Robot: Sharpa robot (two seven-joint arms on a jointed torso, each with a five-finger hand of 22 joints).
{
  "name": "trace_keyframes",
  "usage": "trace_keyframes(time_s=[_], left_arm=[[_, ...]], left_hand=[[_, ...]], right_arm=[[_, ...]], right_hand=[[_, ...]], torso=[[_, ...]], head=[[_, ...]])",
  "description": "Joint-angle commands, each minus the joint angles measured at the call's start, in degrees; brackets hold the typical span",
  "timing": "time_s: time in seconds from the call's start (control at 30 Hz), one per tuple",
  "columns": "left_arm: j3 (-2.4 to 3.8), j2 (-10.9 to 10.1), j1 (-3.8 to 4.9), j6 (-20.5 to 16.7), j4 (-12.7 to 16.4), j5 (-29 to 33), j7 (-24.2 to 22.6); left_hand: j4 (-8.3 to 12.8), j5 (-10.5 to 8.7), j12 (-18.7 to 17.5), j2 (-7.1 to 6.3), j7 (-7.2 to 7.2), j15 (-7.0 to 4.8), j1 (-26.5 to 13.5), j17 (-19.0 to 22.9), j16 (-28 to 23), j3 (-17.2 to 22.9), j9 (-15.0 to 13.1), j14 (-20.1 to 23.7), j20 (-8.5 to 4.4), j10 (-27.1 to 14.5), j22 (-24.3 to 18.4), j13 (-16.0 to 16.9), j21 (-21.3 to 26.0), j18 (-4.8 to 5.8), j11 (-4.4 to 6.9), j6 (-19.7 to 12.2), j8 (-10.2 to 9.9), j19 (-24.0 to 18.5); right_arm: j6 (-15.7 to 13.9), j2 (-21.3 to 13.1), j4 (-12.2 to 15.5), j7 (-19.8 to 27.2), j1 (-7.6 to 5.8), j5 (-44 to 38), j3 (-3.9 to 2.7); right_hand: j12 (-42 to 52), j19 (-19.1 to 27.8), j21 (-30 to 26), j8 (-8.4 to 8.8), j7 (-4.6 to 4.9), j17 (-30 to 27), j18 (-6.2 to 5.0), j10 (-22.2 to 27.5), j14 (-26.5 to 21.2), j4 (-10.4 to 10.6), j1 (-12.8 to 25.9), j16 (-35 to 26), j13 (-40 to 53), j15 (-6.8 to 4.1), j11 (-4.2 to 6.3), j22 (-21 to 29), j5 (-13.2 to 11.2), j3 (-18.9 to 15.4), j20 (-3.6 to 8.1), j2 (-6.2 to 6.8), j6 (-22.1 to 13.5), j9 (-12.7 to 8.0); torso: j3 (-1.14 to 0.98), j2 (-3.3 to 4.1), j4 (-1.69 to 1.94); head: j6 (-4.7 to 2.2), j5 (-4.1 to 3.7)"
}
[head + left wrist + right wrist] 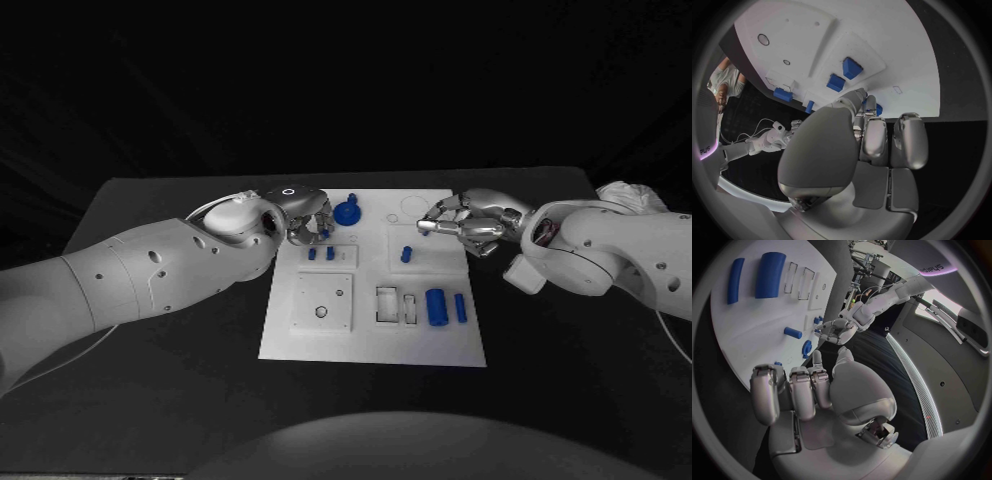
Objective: Assemble the parts on the task board
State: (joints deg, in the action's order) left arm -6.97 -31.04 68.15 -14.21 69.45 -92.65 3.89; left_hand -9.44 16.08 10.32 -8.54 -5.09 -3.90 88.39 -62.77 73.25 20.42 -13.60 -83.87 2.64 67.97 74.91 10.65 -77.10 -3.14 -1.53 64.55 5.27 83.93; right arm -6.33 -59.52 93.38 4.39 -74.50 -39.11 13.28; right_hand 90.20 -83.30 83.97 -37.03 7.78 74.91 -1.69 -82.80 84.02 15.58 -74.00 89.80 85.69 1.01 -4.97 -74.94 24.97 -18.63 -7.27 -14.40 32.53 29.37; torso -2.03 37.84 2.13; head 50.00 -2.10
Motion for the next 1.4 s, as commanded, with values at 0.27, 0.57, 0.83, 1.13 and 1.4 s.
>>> trace_keyframes(time_s=[0.27, 0.57, 0.83, 1.13, 1.4], left_arm=[[-0.09, 0.3, -0.32, 1.98, -0.33, -0.13, 0.45], [-0.08, 0.04, -0.34, 3.37, -0.28, -0.29, 0.79], [-0.08, -0.71, -0.34, -0.5, 0.19, -0.57, -0.74], [0.24, -3.25, -0.27, -11.37, 1.59, -0.09, -4.61], [0.54, -7.82, 1.75, -18.33, 4.55, 1.83, -6.84]], left_hand=[[0.52, 0.36, -1.01, -0.2, 0.28, 0.42, 0.36, 1.0, -0.84, 0.18, 0.57, -0.01, 0.17, -0.46, 8.93, -0.22, 1.08, -0.24, -0.24, -1.96, -1.11, -0.17], [0.12, -1.18, -2.22, -1.55, 2.14, 0.6, -0.9, 2.07, -1.58, 0.2, 1.9, 0.77, 0.34, -2.06, 8.67, -0.53, 2.18, -0.42, -0.45, -6.73, -1.79, -0.73], [-1.35, -5.55, -2.68, -2.55, 5.55, 0.73, -2.0, 2.05, -1.4, -0.82, 4.21, 0.92, 0.46, -3.23, 8.8, 0.06, 2.48, -0.44, -0.57, -15.31, -1.74, -0.74], [-7.68, -5.51, -2.86, -4.17, 12.98, 1.13, 2.62, 2.14, -1.28, -11.51, 10.99, 1.01, 0.81, -4.53, 9.01, 1.3, 3.08, -0.47, -1.25, -45.38, -3.31, -0.72], [-7.58, -8.51, -5.2, -4.64, 11.92, 1.64, 0.0, 2.12, -1.26, -12.87, 10.71, 1.18, 1.25, -11.26, 8.77, 0.95, 4.27, -0.67, -1.93, -40.83, -2.31, -1.18]], right_arm=[[1.13, -0.08, 0.18, -0.08, 0.04, -0.01, 0.01], [1.04, -0.03, 0.11, -0.08, 0.04, 0.04, 0.01], [0.76, 0.08, -0.03, 0.06, 0.04, 0.05, 0.01], [0.22, -0.14, -0.18, 0.3, 0.04, 0.03, 0.01], [-1.02, -1.04, 0.23, 0.54, -0.06, -0.02, 0.0]], right_hand=[[-0.2, 0.39, -0.31, -0.1, 0.08, 15.09, -0.48, -7.2, 5.98, 0.24, -0.6, 0.2, 4.31, -0.22, 1.36, -12.18, 0.37, 0.05, 0.09, 0.03, 0.49, -0.08], [-0.2, 0.38, -0.3, -0.07, 0.08, 15.09, -0.48, -7.2, 5.98, 0.26, -0.63, 0.2, 4.31, -0.21, 1.35, -12.18, 0.38, 0.07, 0.08, 0.02, 0.54, -0.1], [-0.2, 0.41, -0.33, 0.0, 0.08, 15.09, -0.49, -7.2, 5.98, 0.23, -0.7, 0.2, 4.31, -0.21, 1.36, -12.16, 0.4, 0.08, 0.08, 0.07, 0.51, -0.14], [-0.2, 0.44, -0.37, 0.22, 0.1, 15.09, -0.5, -7.2, 5.98, 0.18, -0.83, 0.2, 4.31, -0.22, 1.4, -12.15, 0.42, 0.07, 0.07, 0.24, 0.32, -0.25], [-0.2, 0.93, -0.81, 0.81, 0.18, 15.09, -0.65, -7.2, 5.98, 0.22, -0.97, 0.2, 4.31, -0.21, 1.38, -11.95, 0.31, -0.14, 0.05, 0.81, 0.0, -0.62]], torso=[[0.02, 0.01, -0.01], [0.05, -0.03, 0.03], [0.08, 0.03, 0.07], [0.15, 0.04, 0.16], [0.3, -0.13, 0.33]], head=[[0.0, -0.06], [0.0, 0.04], [0.0, -0.04], [0.0, -0.42], [0.0, -1.15]])
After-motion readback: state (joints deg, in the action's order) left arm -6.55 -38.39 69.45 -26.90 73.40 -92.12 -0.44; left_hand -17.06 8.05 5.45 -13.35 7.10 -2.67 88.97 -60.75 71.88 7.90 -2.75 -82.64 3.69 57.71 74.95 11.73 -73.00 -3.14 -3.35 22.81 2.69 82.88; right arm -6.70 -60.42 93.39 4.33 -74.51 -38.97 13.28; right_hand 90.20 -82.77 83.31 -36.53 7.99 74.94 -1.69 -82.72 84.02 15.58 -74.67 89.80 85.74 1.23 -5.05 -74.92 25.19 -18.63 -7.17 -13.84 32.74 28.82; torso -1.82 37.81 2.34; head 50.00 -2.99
